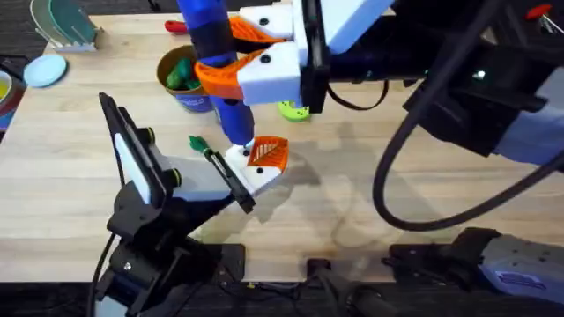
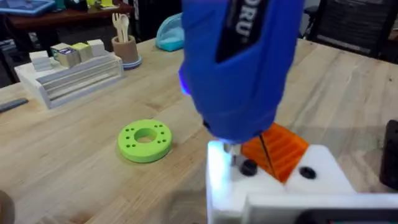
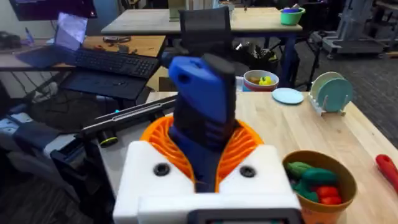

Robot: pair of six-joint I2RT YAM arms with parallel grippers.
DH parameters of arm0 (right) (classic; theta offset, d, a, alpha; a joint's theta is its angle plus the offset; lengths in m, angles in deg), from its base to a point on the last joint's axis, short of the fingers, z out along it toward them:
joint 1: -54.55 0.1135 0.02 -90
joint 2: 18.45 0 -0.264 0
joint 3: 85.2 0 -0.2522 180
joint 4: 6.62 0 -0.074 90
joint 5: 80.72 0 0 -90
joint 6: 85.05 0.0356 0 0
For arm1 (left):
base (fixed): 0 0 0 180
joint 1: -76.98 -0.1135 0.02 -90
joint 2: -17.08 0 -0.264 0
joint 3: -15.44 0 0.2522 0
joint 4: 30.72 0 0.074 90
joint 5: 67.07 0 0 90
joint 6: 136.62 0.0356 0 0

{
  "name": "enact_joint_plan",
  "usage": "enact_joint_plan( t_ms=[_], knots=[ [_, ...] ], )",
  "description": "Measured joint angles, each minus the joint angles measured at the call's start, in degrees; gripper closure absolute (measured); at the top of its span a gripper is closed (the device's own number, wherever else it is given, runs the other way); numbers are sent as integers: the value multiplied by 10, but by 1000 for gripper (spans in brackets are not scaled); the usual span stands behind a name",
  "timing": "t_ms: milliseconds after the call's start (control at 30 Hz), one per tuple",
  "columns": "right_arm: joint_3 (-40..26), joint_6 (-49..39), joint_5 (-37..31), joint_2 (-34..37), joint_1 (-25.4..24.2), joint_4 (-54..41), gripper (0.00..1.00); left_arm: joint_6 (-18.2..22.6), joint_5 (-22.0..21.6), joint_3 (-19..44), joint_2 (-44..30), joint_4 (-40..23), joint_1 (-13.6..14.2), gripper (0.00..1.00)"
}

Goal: Pick up the gripper from the table and insert it into the empty holder that is missing its gripper. Then pick up a screw, insert it into the mounting hole, and use the screwdriver to tighten it. Finally, clean up the table by picking up the vegetable and placing it into the bucket.

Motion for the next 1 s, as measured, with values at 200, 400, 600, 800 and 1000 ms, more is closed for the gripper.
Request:
enact_joint_plan(
  t_ms=[200, 400, 600, 800, 1000],
  knots=[
    [0, 0, 0, -14, -3, -3, 880, 0, 0, 0, 0, 0, 0, 996],
    [0, 5, 0, -31, -3, -2, 880, 0, 0, 0, 0, 0, 0, 996],
    [0, 18, 0, -32, -2, -6, 880, 0, 0, 0, 0, 0, 0, 996],
    [0, 24, 0, -31, 1, -7, 880, 0, 0, 0, 0, 0, 0, 996],
    [0, 26, 0, -24, 2, -11, 880, 0, 0, 0, 0, 0, 0, 996]
  ],
)
